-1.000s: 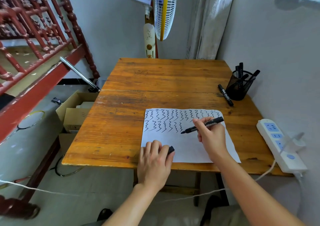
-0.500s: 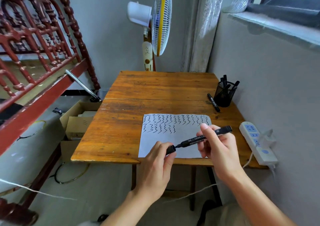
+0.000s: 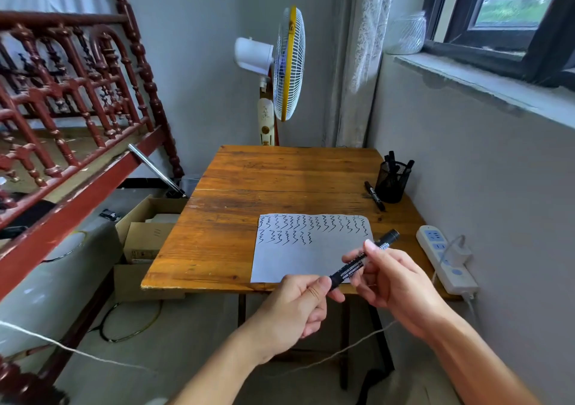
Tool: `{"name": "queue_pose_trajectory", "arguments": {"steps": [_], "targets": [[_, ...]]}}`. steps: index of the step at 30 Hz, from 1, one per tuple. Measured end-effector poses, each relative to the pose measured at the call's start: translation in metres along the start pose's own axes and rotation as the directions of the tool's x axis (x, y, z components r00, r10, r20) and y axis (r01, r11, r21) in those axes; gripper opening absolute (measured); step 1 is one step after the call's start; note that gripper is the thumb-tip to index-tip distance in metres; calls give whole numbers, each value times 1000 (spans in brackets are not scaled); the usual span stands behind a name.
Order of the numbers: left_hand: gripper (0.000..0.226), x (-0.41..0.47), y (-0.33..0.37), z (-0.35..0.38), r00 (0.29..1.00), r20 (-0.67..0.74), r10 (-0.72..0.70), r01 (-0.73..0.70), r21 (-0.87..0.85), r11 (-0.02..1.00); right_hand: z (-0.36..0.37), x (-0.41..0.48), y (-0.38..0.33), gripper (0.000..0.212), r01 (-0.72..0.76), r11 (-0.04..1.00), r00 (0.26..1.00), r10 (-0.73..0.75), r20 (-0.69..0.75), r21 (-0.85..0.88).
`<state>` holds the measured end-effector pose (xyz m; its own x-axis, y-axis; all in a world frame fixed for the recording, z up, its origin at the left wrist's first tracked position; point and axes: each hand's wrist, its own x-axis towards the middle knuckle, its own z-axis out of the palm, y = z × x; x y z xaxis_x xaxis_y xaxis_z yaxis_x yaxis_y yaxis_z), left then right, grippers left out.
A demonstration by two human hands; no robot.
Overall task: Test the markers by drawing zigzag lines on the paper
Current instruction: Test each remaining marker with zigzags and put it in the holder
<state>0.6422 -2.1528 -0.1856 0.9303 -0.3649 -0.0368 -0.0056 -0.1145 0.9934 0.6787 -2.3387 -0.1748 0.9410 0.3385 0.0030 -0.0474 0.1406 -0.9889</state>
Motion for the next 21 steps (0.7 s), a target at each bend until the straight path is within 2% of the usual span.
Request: {"name": "queue_pose_trajectory", "arguments": {"steps": [3, 6, 8, 11, 13, 16, 18, 20, 21], "targets": [[35, -2, 5, -1, 999, 22, -26, 26, 14, 1000, -2, -5, -6, 34, 23, 1000, 998, -23, -54, 2], [32, 0, 1, 4, 987, -106, 124, -83, 327, 941, 5, -6, -5, 38, 59, 998, 986, -64, -154, -37], [30, 3, -3, 8, 944, -162, 287, -158, 541, 826, 8, -5, -2, 40, 63, 998, 974, -61, -219, -1], [35, 10, -13, 10, 875, -130, 467, -192, 792, 580, 8, -3, 4, 32, 35, 998, 963, -18, -268, 58], [32, 19, -24, 7, 872, -91, 481, -173, 861, 478, 5, 0, 13, 30, 1, 999, 958, 11, -288, 40], [27, 37, -39, 1, 892, -65, 447, -136, 906, 401, -4, 11, 26, 31, -72, 995, 943, 47, -329, -65], [34, 48, -50, -4, 902, -84, 423, -92, 921, 378, -17, 26, 29, 27, -91, 990, 917, 43, -398, -103], [40, 58, -64, -10, 916, -110, 385, -29, 941, 338, -40, 46, 27, 24, -42, 990, 847, -34, -530, -131], [40, 62, -71, -12, 920, -112, 376, -11, 951, 309, -54, 58, 24, 23, -13, 985, 791, -93, -605, -170]]}}
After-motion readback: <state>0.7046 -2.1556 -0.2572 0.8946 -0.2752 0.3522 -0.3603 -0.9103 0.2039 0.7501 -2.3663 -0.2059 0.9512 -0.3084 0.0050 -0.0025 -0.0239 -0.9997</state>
